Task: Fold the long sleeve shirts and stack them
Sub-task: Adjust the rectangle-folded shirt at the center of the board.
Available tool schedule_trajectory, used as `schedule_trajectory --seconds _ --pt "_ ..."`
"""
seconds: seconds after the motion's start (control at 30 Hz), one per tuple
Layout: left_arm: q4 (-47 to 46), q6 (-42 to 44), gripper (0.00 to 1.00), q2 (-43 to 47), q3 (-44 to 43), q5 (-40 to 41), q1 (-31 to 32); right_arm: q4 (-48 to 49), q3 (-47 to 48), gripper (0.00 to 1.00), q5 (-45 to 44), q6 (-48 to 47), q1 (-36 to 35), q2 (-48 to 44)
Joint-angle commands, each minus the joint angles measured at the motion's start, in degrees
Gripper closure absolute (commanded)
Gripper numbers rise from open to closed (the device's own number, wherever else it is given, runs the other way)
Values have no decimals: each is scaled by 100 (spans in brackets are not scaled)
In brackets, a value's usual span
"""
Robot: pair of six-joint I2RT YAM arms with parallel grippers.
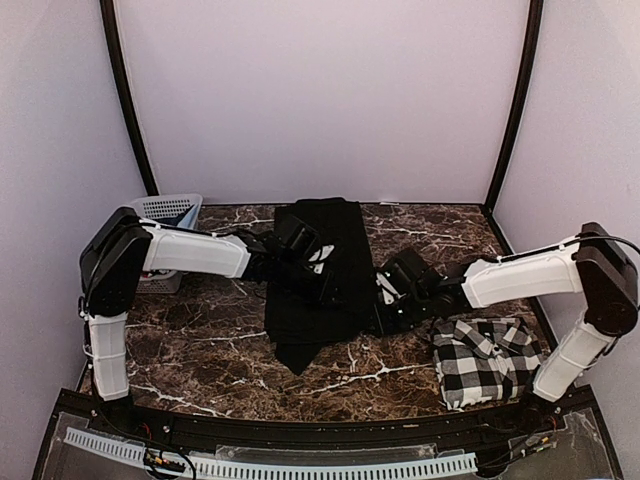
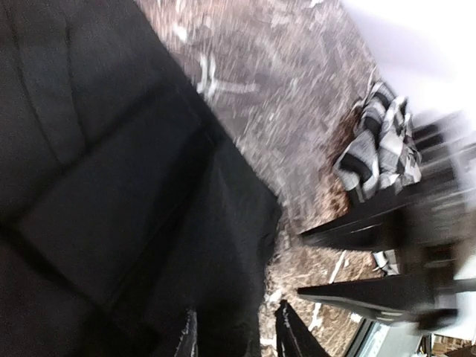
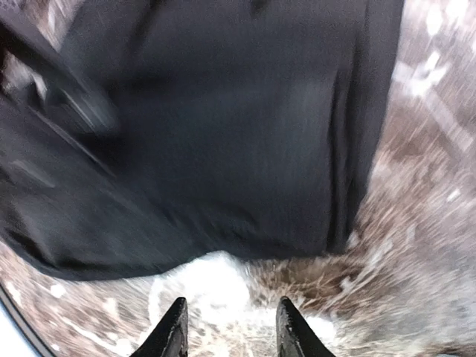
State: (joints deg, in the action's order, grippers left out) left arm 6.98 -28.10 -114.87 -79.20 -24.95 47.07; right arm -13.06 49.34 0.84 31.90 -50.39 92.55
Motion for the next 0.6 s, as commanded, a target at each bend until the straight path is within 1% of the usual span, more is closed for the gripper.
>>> schedule_trajectory --seconds 0.0,0.1,0.27,0.47,0.57 --pt "6 -98 65 -310 -34 -221 113 -32 516 62 -298 -40 324 -388" --pt "163 -126 67 -377 77 -157 162 -43 868 62 -282 -78 641 -124" --pt "172 -201 70 -381 324 -117 234 21 1524 62 -237 -477 785 760" --pt "116 -247 71 -370 429 -69 276 171 1956 62 -110 -890 909 1458" --pt "100 -260 72 -370 415 -79 270 331 2008 62 229 -984 1005 1611"
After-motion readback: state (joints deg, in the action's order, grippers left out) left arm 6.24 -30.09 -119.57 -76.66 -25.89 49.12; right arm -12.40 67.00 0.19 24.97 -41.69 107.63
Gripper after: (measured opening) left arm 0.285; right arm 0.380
